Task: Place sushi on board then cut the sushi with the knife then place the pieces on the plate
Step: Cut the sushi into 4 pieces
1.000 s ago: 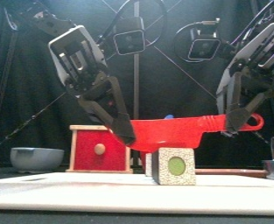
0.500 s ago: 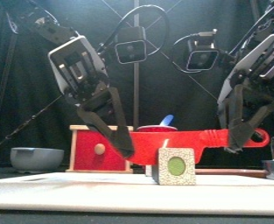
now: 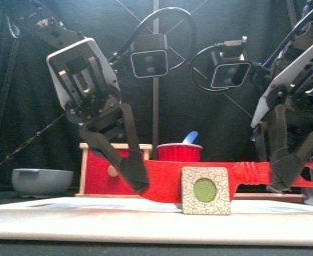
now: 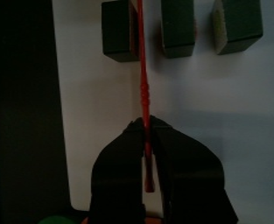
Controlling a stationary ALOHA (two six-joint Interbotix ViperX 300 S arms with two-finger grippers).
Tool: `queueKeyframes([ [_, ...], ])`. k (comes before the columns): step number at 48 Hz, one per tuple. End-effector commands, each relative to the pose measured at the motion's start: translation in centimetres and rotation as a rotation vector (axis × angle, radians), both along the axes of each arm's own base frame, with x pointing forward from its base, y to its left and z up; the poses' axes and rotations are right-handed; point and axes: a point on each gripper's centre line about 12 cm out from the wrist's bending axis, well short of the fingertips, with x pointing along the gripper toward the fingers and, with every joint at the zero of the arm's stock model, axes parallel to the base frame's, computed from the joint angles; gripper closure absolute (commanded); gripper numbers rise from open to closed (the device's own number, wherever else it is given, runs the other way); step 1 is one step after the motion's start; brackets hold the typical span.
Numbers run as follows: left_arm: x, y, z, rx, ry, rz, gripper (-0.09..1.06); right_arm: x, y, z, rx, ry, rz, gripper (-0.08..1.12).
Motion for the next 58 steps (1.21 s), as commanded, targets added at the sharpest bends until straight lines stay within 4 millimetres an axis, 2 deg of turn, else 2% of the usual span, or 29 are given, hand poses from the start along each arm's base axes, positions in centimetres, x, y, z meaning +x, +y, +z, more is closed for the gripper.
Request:
queueKeyframes([
  [1,0.0,-0.5,1.3,-0.006,-0.026,-0.017,0.59,-0.3,0.5,1.5,0.014,-0.036,0.019,0.7],
  [14,0.2,0.2,3.3,-0.004,-0.082,-0.013,0.53,-0.5,0.1,4.3,0.022,-0.11,0.026,0.7],
  [26,-0.2,0.6,5.7,0.042,-0.15,-0.061,0.31,-0.9,-0.7,6.9,0.028,-0.182,0.02,0.7],
  [32,-0.2,1.0,7.4,0.069,-0.201,-0.082,0.24,-1.5,-0.9,7.7,0.038,-0.17,0.024,0.7],
  [40,-0.5,2.2,9.7,0.129,-0.277,-0.11,0.23,-2.6,-1.1,8.9,0.057,-0.159,0.031,0.7],
  [58,-1.3,3.9,10.8,0.175,-0.438,-0.114,0.23,-5.8,-2.5,9.3,0.113,-0.154,-0.024,0.7],
])
